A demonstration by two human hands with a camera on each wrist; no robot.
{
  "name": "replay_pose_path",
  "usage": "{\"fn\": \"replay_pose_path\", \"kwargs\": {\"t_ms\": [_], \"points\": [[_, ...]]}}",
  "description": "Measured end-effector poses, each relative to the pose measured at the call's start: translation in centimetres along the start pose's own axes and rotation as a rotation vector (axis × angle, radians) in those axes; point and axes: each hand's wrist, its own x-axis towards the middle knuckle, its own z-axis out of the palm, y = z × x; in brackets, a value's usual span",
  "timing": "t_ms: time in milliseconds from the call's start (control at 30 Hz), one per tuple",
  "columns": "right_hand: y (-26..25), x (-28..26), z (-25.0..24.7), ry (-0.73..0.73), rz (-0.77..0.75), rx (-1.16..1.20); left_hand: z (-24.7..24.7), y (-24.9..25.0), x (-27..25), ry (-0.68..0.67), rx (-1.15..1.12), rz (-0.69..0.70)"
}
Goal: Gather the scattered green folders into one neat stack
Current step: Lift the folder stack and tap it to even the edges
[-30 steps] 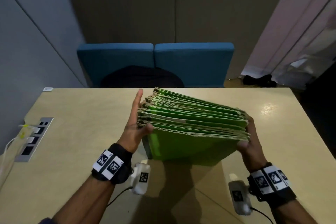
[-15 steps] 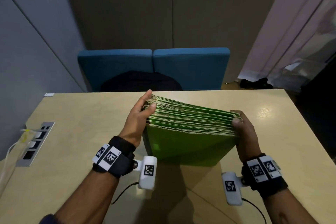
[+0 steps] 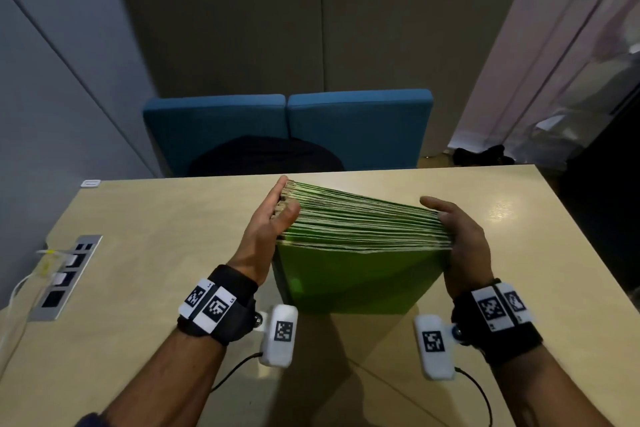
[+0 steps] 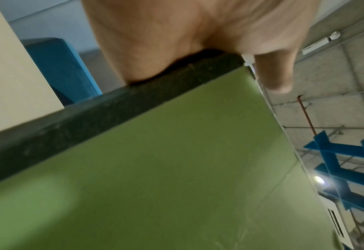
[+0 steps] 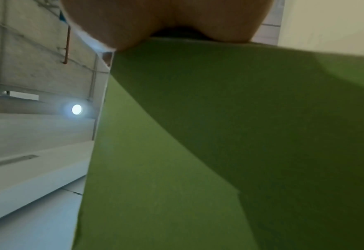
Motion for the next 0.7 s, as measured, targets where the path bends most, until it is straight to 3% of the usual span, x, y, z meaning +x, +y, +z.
{"fn": "replay_pose_path", "kwargs": {"t_ms": [100, 267, 433, 533, 700], "points": [[-0.2, 0.2, 0.4, 0.007, -0.023, -0.023, 0.3, 0.4, -0.1, 0.049, 0.023, 0.027], [1.3, -0.6, -0.8, -0.106, -0.012, 0.093, 1.0, 0.3, -0.5, 0.134, 0.038, 0.093], [3.3, -1.9, -1.4, -0.164, -0.107, 0.088, 1.1, -1.3, -0.7, 0.104, -0.213, 0.153], [4.0, -2.6, -1.2, -0.106, -0.066, 0.070, 1.2, -1.7, -0.6, 0.085, -0.351, 0.146], [3.2, -2.3, 0.6, 0.046, -0.089, -0.013, 1.7, -2.2, -0.8, 0.127, -0.331, 0.189]]}}
